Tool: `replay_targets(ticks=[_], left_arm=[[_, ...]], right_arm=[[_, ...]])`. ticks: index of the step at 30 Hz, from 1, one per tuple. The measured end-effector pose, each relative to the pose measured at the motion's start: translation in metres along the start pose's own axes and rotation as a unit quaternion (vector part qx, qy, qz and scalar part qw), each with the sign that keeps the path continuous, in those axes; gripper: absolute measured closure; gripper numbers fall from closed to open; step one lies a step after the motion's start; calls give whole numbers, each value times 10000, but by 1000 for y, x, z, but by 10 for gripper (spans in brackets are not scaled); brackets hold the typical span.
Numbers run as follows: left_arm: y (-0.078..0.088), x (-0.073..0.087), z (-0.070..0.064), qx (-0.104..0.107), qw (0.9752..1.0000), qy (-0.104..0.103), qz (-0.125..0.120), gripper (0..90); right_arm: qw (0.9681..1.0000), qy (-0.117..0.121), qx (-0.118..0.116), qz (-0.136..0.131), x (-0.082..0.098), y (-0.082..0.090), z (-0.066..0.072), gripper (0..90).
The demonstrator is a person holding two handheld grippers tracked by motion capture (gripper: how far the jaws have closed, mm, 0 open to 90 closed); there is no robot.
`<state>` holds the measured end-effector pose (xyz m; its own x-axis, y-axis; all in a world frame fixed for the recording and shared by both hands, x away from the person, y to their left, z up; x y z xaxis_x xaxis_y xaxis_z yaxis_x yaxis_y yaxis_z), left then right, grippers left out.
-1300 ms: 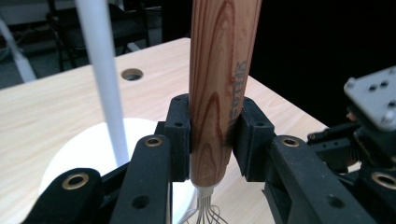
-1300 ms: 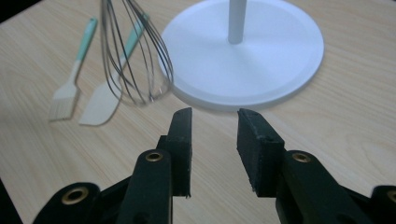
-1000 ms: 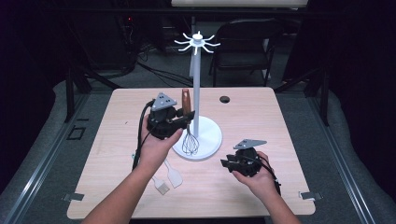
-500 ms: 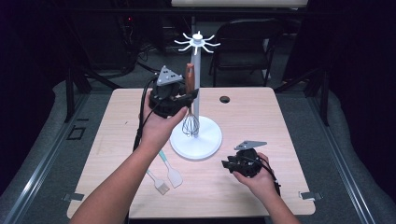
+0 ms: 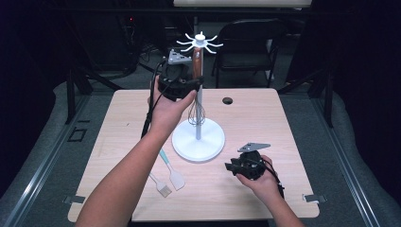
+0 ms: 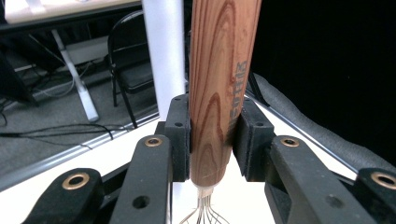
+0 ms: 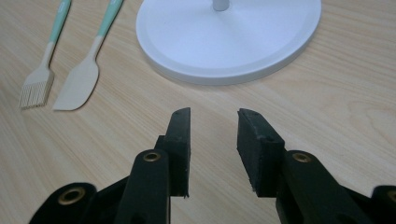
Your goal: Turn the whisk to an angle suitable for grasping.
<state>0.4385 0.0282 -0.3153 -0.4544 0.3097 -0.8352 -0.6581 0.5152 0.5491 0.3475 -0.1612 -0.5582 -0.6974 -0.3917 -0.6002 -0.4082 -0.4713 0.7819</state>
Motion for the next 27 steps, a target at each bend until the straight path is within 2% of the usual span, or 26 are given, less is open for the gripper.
replay_targets(ticks=[4,10,15,21,24,27], left_arm=[[-7,2,4,-45,10000,-1,22,699],[-9,2,6,6,9999,89,-116,663],[-10,9,7,44,9999,118,-117,638],[-9,33,9,123,9998,164,-17,632],[-9,54,11,145,9997,152,108,630],[-9,76,16,185,9993,238,226,632]], right_arm=[[10000,30,18,17,0,-1,0,652],[9999,69,49,59,1,-4,0,652],[9999,56,46,86,1,-4,0,654],[9999,7,51,107,1,-4,-1,652],[9998,49,39,183,1,-4,-1,649],[9997,11,-26,238,0,-3,0,644]])
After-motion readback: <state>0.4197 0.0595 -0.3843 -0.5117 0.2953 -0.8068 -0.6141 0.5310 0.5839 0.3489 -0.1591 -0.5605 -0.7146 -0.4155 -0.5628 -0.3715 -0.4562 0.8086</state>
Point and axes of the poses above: each handheld gripper's, and its own axes: y roughly backward along the jaws, x roughly out of its underside, z roughly to its left, the point moved 5 cm from there along -y, roughly forward along the jaws, and after that the axes turned 8 degrees about z, right-handed, at the moved point
